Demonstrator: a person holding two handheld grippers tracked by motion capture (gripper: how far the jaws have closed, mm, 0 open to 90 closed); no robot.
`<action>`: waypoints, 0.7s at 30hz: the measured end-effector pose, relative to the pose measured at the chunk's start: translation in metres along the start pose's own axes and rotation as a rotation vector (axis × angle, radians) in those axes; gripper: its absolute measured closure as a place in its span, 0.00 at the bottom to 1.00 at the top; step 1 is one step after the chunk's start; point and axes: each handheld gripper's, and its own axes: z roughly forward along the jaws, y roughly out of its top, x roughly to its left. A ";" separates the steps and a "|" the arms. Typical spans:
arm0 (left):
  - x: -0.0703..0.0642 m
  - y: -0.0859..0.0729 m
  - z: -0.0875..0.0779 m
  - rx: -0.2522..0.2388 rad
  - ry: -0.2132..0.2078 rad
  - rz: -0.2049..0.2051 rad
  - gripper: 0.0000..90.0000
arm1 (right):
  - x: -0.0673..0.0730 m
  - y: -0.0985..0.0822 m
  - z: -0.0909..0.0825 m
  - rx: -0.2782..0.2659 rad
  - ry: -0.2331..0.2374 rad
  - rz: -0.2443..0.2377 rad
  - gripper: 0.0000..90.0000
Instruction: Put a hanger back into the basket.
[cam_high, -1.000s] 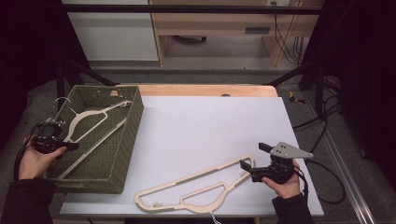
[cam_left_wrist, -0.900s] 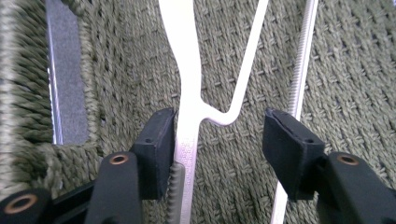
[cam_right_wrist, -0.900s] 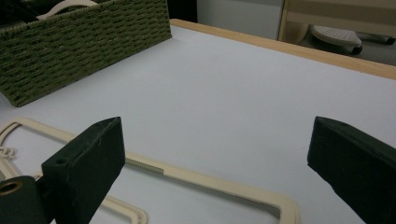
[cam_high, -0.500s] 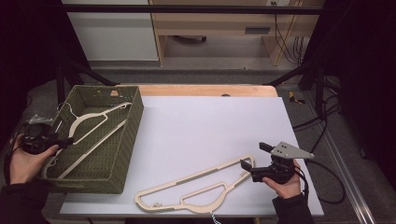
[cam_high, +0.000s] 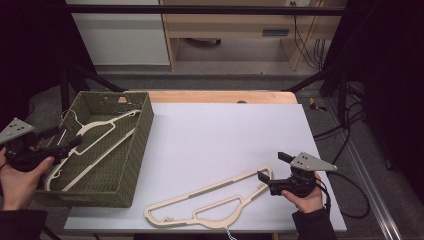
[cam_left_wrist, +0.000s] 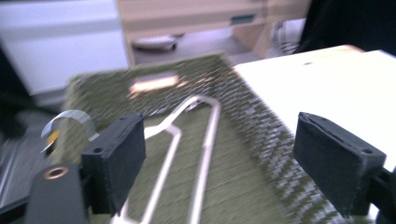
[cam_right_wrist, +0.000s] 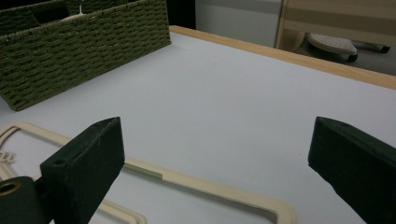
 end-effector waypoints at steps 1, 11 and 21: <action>-0.008 0.002 0.002 -0.009 -0.020 0.012 0.16 | 0.000 0.000 0.000 -0.001 0.001 -0.007 0.04; -0.098 -0.001 0.030 -0.043 -0.220 0.127 0.06 | 0.003 0.001 0.001 -0.008 0.013 -0.008 0.04; -0.163 -0.031 0.057 0.022 -0.395 0.194 0.06 | 0.005 0.000 0.003 -0.001 0.040 0.012 0.07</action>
